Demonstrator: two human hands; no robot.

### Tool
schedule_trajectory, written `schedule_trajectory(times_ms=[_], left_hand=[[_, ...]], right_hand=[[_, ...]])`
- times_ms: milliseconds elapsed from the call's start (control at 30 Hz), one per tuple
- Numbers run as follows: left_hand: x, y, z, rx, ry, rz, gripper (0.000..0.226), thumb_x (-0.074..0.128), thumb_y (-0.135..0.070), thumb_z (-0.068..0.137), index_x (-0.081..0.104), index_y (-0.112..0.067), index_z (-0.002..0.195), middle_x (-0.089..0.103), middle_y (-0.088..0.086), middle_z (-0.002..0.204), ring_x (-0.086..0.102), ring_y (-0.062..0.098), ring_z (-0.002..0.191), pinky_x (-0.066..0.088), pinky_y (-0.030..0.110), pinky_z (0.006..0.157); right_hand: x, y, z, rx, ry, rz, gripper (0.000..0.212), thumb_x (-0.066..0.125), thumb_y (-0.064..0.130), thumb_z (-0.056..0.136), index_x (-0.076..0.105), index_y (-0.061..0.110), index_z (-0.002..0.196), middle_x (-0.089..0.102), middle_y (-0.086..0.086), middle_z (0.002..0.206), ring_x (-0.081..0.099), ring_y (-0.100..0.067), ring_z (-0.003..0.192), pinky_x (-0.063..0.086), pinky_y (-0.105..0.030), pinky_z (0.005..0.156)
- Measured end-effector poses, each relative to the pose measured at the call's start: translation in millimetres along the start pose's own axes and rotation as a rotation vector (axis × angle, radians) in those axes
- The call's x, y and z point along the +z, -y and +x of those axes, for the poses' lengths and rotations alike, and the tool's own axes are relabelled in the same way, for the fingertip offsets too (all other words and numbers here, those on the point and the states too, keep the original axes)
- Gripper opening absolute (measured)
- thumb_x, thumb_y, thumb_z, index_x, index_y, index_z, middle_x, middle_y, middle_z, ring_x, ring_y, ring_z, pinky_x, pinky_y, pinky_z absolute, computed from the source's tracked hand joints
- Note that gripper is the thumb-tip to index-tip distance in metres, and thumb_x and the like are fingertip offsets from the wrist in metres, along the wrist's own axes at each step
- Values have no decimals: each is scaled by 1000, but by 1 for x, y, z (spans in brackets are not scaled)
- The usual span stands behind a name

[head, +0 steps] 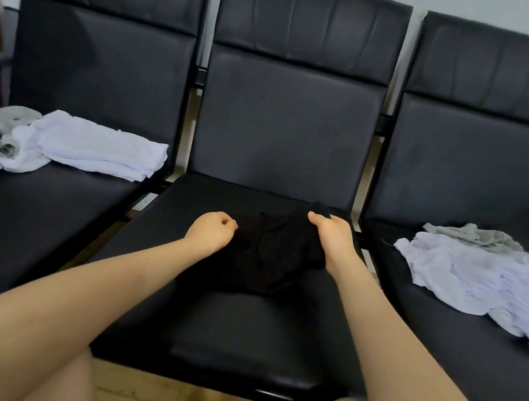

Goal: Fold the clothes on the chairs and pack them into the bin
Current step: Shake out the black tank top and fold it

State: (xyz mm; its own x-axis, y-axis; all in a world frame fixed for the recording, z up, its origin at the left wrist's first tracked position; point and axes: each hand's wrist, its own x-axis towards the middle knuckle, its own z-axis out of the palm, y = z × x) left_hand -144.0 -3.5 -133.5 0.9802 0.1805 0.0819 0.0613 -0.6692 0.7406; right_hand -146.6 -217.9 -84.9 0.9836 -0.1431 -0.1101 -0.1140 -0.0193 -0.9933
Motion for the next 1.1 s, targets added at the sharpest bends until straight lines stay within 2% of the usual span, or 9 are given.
schedule_trajectory(times_ms=[67, 133, 267, 433, 533, 633, 867, 933, 1100], left_hand=[[-10, 9, 1, -84, -5, -148, 32, 38, -26, 101, 67, -12, 103, 63, 0, 95, 59, 20, 95, 44, 30, 85], [-17, 17, 2, -181, -3, -358, 39, 33, -26, 104, 64, -3, 108, 65, 10, 97, 59, 21, 85, 48, 34, 89], [-31, 28, 0, -280, 16, -542, 44, 29, -30, 105, 58, 1, 116, 64, 15, 95, 57, 15, 68, 46, 22, 64], [-31, 32, 3, -244, 46, -391, 42, 54, -46, 93, 64, -6, 101, 65, 5, 87, 61, 16, 76, 50, 28, 79], [-27, 23, 1, -224, 66, -201, 42, 66, -53, 82, 67, -11, 82, 63, 0, 81, 60, 16, 77, 46, 27, 71], [-19, 13, -1, -232, 111, -110, 39, 71, -45, 79, 66, -7, 90, 63, 1, 84, 60, 18, 82, 43, 26, 69], [-28, -5, -1, -300, 4, -618, 35, 53, -38, 76, 66, -9, 92, 68, 9, 93, 65, 26, 86, 50, 36, 75], [-34, 5, 0, -308, -58, -511, 35, 51, -40, 77, 64, -9, 86, 65, 8, 89, 62, 24, 82, 46, 32, 66], [-46, 46, 2, -136, -5, 370, 35, 47, -49, 86, 52, -15, 86, 54, 0, 91, 51, 18, 81, 38, 30, 70]], right_hand=[[24, 4, -3, -62, 81, -28, 11, 62, 18, 91, 68, 10, 94, 71, -12, 97, 68, -28, 92, 57, -39, 84], [46, 7, -9, -108, 195, -125, 11, 63, 25, 91, 68, 19, 83, 71, -2, 82, 70, -16, 78, 56, -26, 68], [63, 4, -20, -31, 508, -241, 30, 53, 42, 96, 66, 17, 107, 63, 2, 68, 61, -10, 58, 50, -21, 52], [42, -15, -9, 1, 250, -236, 23, 47, 25, 101, 63, 9, 98, 53, -2, 60, 52, -12, 47, 43, -21, 43], [26, -30, -1, 106, 160, -351, 20, 45, 20, 99, 60, 8, 94, 54, -4, 66, 51, -14, 52, 42, -22, 48], [25, -37, 3, 126, 168, -483, 22, 47, 22, 97, 62, 7, 94, 58, -4, 70, 54, -14, 55, 42, -21, 49], [50, -34, -8, 10, 215, -716, 49, 43, 57, 93, 63, 13, 84, 66, -2, 80, 65, -17, 74, 47, -26, 56], [58, -33, -12, 15, 187, -788, 61, 44, 69, 86, 64, 11, 83, 66, -2, 77, 63, -18, 73, 45, -28, 58], [74, -32, -22, -5, 197, -927, 58, 62, 71, 73, 58, 14, 79, 61, 2, 77, 60, -16, 71, 41, -28, 55]])
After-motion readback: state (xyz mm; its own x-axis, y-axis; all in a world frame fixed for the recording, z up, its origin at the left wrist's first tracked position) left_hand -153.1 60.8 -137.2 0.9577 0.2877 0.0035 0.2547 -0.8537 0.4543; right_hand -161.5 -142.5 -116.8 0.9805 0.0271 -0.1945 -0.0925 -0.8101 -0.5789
